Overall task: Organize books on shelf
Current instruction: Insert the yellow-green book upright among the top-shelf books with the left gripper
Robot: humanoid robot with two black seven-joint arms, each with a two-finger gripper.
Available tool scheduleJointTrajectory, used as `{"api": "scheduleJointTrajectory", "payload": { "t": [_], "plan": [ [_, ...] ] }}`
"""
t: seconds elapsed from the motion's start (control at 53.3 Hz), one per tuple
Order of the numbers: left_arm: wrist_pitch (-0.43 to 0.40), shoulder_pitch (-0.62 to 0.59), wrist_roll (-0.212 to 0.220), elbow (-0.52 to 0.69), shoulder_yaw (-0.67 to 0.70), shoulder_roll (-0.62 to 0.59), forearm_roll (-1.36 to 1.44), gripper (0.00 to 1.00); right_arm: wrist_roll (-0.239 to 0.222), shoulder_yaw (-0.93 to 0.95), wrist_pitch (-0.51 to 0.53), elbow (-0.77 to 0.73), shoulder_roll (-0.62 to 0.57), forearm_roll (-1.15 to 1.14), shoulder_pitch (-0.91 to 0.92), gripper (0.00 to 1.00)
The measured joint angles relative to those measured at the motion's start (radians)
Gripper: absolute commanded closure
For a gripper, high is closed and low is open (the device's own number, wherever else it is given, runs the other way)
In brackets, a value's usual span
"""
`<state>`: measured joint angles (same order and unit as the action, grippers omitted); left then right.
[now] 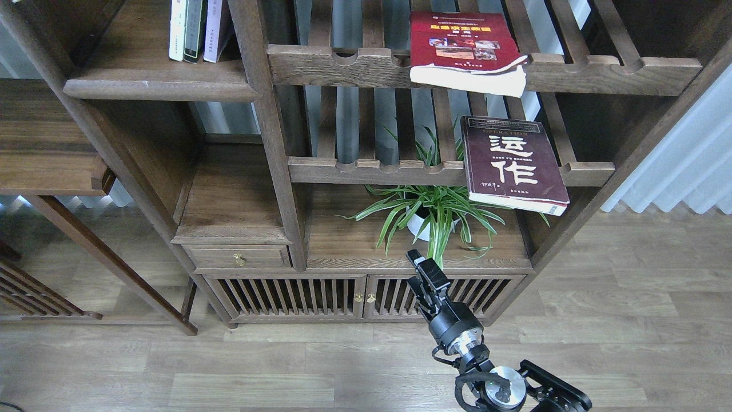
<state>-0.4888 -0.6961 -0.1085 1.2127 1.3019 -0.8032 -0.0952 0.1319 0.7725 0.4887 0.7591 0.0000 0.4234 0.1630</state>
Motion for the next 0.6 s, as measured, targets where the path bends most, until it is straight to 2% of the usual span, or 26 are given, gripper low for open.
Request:
{"api": "scheduleJointTrajectory", "payload": {
  "t": [0.244,0.488,0.601],
  "plan": [
    [0.000,0.003,-0.019,-0.022,0.025,0.045,0.127,1.00,0.000,-0.007,0.000,0.019,0.000,-0.025,-0.007,0.08],
    [0.000,0.003,-0.041,-0.020,0.125,0.276,0.422,1.00,0.000,-0.023,0.000,0.033,0.000,-0.033,-0.011,0.08],
    [0.000,0.003,-0.049,-0.019,0.151,0.339,0.530,1.00,0.000,-0.045,0.000,0.033,0.000,-0.033,-0.011,0.08]
  ]
}}
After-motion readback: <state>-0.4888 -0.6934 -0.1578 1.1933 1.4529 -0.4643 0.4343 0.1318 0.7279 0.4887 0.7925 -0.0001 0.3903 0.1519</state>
